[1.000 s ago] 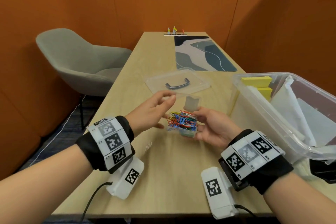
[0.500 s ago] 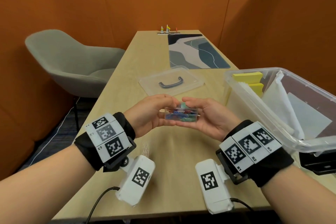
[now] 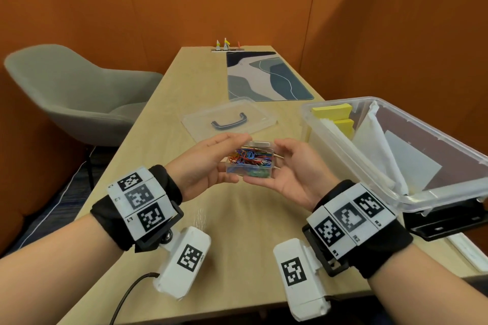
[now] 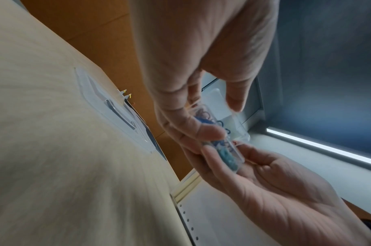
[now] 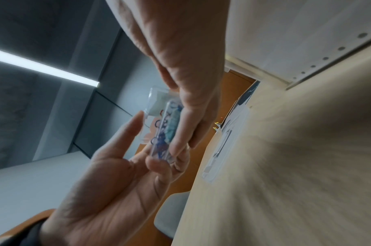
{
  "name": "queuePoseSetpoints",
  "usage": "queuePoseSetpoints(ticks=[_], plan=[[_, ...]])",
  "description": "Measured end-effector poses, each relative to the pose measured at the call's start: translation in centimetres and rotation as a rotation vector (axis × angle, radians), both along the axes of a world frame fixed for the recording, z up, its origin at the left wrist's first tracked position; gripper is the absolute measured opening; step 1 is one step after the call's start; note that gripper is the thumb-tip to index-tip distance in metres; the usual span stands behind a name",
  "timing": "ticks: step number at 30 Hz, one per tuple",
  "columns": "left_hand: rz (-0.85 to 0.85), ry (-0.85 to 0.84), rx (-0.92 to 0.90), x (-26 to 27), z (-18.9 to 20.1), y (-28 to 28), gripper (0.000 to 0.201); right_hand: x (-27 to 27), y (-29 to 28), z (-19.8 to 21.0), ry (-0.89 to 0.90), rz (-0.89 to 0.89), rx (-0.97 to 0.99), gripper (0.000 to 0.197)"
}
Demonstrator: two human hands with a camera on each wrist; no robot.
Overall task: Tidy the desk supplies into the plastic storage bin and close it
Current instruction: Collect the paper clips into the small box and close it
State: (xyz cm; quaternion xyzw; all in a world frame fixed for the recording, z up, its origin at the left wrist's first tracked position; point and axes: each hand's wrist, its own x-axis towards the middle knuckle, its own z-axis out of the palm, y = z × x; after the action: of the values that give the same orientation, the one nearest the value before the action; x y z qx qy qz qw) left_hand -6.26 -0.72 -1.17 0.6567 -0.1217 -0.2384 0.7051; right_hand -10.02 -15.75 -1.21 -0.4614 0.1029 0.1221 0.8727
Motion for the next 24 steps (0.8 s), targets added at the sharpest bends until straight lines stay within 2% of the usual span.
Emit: queuePoseSetpoints(ticks=[7,15,17,20,24], plan=[[0.035,0.008,0.018,-0.5,0.1,-0.6,0.037,0.0,-0.1,-0.6,-0.022,-0.022,0.078,0.035],[0.072,0.005,-0.019,-0.7,0.5,-1.5,0.02,0.2,0.0,-0.8,-0.024,-0.102,0.121,0.039],[0.084,0.01,-0.034,-0.5,0.5,-1.5,0.018,-0.1,-0.1,-0.3,-0.043,-0.057,0.137,0.034],[0.097,0.01,-0.046,-0.2,0.4,-1.2,0.021,-0.2,0.3,0.1,-0.052,0.037,-0.004,0.015],[0.1,-0.009,-0.021,-0.2,0.4,-0.7,0.029,0.3,0.7,-0.2,-0.049,0.041,-0.057,0.016]])
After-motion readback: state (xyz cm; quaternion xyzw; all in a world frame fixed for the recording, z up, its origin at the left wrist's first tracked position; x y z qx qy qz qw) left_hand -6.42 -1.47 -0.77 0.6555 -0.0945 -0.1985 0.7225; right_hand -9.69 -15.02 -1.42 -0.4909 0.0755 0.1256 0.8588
